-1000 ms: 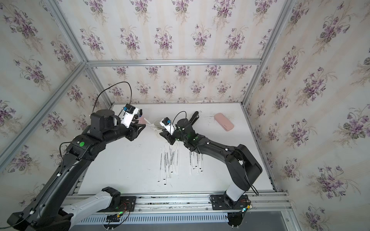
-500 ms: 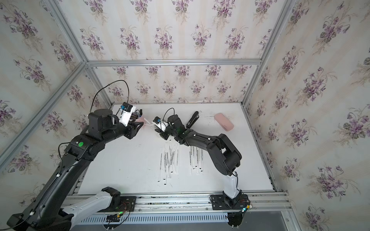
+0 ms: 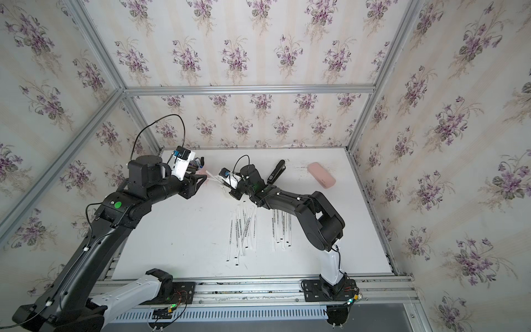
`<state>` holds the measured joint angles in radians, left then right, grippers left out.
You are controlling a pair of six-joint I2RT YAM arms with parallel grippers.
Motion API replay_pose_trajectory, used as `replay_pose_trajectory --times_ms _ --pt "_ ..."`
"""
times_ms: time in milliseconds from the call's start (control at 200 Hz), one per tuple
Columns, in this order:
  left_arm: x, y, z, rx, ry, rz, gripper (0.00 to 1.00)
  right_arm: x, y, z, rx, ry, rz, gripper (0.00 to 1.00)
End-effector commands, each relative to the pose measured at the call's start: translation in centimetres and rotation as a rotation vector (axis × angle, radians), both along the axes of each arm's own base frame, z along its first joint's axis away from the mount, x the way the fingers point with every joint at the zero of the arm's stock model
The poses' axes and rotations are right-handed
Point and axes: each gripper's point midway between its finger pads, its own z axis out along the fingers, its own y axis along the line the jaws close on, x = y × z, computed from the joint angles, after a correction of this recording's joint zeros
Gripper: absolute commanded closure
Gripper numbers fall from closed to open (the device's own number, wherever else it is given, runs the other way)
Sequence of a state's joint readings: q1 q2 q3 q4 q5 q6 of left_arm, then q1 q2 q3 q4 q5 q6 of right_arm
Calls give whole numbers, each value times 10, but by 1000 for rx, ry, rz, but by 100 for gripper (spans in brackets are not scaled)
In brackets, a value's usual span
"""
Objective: Take the straws out of the storage container
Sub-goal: Pick up the straw from the container.
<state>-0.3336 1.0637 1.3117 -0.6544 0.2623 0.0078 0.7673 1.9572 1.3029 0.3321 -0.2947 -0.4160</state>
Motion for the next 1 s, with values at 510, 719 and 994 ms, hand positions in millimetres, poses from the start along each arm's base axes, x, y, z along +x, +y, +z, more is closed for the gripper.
replay_pose_trajectory --times_ms 510,719,994 --pt "5 -6 2 -42 9 -17 49 5 11 9 23 -41 29 77" --pt "6 -8 0 -45 19 -24 49 4 12 12 32 -53 41 83" --pt "6 -8 -2 -47 26 -27 48 5 4 25 36 -102 14 94"
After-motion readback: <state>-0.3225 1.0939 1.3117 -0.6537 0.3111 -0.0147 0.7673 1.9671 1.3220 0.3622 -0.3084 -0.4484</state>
